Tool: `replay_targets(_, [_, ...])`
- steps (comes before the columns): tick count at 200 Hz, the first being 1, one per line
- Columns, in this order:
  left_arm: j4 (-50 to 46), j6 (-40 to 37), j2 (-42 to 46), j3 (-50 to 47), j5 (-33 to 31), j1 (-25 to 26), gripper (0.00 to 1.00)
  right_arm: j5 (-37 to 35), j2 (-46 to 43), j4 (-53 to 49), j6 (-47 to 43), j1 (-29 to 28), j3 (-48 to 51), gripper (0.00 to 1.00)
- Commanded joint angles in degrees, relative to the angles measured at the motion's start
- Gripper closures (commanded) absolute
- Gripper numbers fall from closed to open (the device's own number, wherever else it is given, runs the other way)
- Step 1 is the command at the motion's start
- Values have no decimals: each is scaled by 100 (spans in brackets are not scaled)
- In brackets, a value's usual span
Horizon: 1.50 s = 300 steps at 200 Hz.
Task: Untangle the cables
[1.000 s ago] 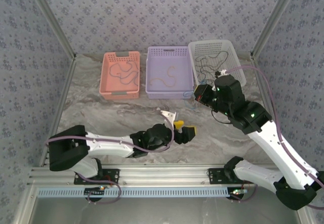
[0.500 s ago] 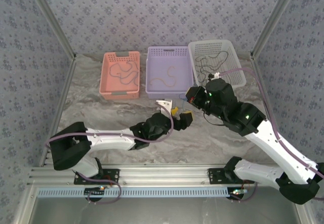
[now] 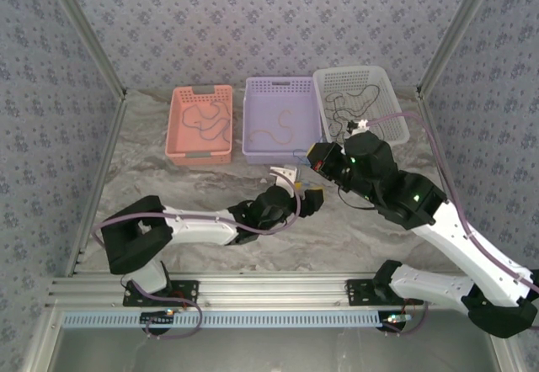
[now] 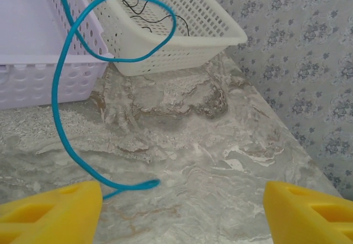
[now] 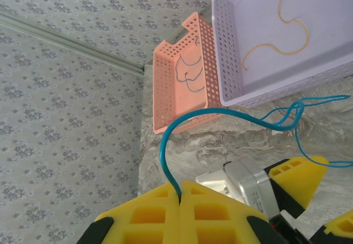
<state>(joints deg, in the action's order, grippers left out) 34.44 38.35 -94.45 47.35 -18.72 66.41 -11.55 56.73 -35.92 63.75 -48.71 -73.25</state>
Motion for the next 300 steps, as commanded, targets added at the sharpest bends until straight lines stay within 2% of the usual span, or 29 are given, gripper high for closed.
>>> replay_targets(1, [-69, -81, -209, 284, -64, -59, 29, -198, -124, 51, 138, -58, -215, 100])
replay_targets(50, [-14, -30, -413, 458, -63, -301, 57, -249, -245, 59, 173, -91, -212, 100])
replay_targets(79, [31, -51, -512, 539, 60, -357, 100, -325, -296, 59, 151, -85, -231, 100])
replay_targets(110, [233, 117, -454, 177, 118, -357, 100, -418, -284, 8, -73, -2, -384, 100])
replay_targets(142, [424, 207, -425, -221, 437, -341, 100, -251, -216, 237, -563, 343, -686, 100])
replay_targets(161, [450, 193, -457, -335, 591, -238, 100, 86, -98, 427, -820, 719, -912, 100])
replay_targets(201, [110, -32, -733, -78, 650, 238, 100, 1145, 405, 510, -884, 1904, -1612, 100])
replay_targets(233, [-70, -117, -1024, 207, 446, 573, 100, 2028, 717, 1009, -314, 2872, -1682, 100])
replay_targets(268, [-395, -285, -1425, 706, 212, 927, 100, 2508, 991, 1596, 527, 3265, -1579, 100])
replay_targets(300, [-554, -346, -1757, 1062, 169, 1102, 100, 2576, 1125, 1922, 1121, 3459, -1622, 100])
